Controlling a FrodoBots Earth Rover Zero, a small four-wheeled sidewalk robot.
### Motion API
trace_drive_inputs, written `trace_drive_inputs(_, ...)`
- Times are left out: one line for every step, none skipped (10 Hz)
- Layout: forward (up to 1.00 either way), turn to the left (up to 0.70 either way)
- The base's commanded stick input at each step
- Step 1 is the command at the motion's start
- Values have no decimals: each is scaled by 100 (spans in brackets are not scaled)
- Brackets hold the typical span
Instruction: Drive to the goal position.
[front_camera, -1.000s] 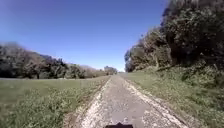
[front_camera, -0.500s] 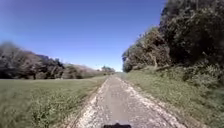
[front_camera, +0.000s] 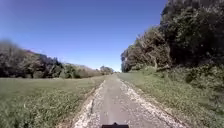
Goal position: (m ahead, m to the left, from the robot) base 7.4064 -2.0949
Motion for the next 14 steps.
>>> trace_drive_inputs(50,0)
trace_drive_inputs(50,0)
trace_drive_inputs(50,0)
trace_drive_inputs(50,0)
trace_drive_inputs(50,0)
trace_drive_inputs(50,0)
trace_drive_inputs(50,0)
trace_drive_inputs(50,0)
trace_drive_inputs(50,0)
trace_drive_inputs(50,0)
trace_drive_inputs(50,0)
trace_drive_inputs(50,0)
trace_drive_inputs(50,0)
trace_drive_inputs(50,0)
